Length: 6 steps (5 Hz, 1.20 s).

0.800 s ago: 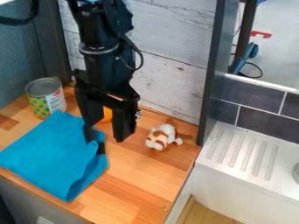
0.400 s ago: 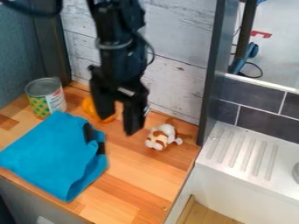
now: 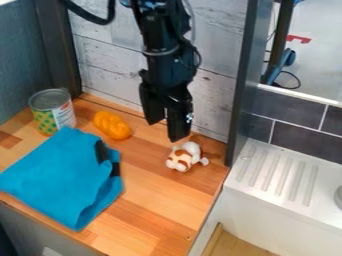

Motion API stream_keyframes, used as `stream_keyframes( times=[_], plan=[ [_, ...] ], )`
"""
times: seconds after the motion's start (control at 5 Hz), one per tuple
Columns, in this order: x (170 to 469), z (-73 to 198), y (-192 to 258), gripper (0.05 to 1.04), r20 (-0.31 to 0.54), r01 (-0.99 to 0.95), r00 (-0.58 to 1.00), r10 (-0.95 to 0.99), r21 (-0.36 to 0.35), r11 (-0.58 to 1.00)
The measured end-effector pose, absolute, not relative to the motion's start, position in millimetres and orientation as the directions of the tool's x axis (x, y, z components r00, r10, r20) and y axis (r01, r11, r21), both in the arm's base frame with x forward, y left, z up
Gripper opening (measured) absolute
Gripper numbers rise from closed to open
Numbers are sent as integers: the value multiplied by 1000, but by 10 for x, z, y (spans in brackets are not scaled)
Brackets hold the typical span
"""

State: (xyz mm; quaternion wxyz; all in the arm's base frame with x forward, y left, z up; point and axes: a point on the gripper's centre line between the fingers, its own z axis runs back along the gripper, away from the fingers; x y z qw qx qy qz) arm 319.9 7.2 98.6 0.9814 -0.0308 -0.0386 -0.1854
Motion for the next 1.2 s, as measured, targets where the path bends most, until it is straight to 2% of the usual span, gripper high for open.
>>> stream_keyframes(
  times=[0.4, 0.8, 1.0, 1.2],
  plan=[
    [3372, 664, 70, 995, 82, 404, 913, -399, -51, 913],
    [3525, 489, 49, 995, 75, 345, 935, -346, 22, 938],
    [3591, 414, 65, 995, 101, 285, 952, -289, 46, 957],
    [3511, 218, 51, 995, 28, 257, 966, -257, 13, 966]
  ],
)
